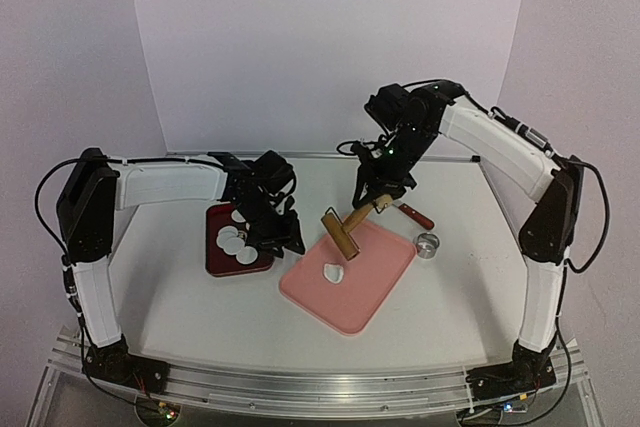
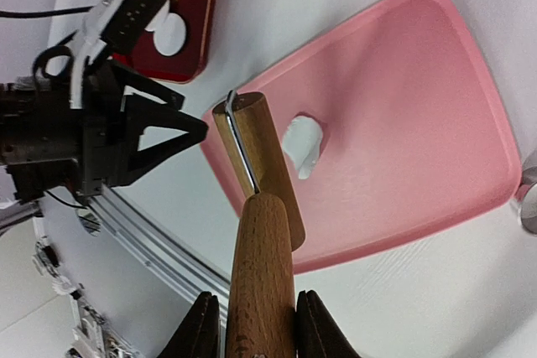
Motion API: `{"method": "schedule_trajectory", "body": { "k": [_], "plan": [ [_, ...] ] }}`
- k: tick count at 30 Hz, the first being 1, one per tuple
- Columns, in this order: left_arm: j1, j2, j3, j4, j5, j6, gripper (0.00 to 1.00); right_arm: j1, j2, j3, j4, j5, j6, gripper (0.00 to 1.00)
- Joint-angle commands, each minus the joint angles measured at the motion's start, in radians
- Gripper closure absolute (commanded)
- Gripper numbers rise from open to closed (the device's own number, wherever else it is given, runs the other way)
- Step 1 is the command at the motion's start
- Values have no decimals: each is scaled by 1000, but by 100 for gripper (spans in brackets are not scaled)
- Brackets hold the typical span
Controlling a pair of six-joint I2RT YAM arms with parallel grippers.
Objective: Roll out the dumpling wrappers from the dough
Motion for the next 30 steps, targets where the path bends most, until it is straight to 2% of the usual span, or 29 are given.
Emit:
{"method": "schedule_trajectory", "body": {
  "k": [1,5,8,17,24,30],
  "plan": [
    [-2,24,21,-79,-27,27,54,-3,46,72,-90,105,-169,100],
    [-2,12,-21,-45,-8,27,50,3,87,89,-90,121,-215,100],
    [-2,28,-49,-21,24,28,50,10,123,104,-93,125,-225,100],
    [3,61,-84,-6,9,18,51,45,186,131,-97,108,-247,100],
    [7,94,-77,20,-2,24,55,67,224,129,-104,128,-249,100],
    [7,133,-51,24,-2,31,65,75,246,116,-114,164,-259,100]
  ]
}}
